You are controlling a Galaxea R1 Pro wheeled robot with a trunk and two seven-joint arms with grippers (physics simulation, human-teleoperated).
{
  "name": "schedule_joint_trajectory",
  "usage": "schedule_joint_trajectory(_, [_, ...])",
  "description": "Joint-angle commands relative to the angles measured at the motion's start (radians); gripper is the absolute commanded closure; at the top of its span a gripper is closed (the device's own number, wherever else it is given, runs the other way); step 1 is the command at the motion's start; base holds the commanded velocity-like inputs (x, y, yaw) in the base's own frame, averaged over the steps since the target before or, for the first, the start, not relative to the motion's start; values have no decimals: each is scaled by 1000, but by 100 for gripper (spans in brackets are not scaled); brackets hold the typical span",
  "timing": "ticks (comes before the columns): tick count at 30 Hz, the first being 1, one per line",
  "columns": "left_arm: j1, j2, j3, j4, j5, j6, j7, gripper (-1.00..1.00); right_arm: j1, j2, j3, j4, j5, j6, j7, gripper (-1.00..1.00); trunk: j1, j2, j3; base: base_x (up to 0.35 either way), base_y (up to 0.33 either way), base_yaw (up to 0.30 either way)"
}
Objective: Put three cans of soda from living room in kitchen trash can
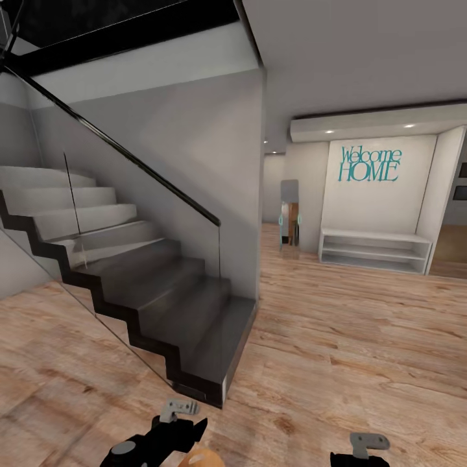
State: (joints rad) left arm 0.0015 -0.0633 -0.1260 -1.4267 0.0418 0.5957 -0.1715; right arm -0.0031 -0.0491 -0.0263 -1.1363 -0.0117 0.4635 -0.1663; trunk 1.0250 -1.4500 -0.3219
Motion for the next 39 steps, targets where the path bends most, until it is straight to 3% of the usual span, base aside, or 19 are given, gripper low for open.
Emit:
schedule_joint_trajectory(1, [0,-1,0,-8,0,25,0,-100,0,0,0,-1,0,0,0,-100,0,0,0,0,0,0])
schedule_joint_trajectory(7, [0,-2,0,-29,0,78,0,-100,0,0,-1,-2,5,1,1,-100,0,0,0,0,0,0])
schedule_joint_trajectory(39, [0,1,0,-35,7,83,-6,-100,0,0,1,-30,13,9,1,-100,123,-224,-100,0,0,0])
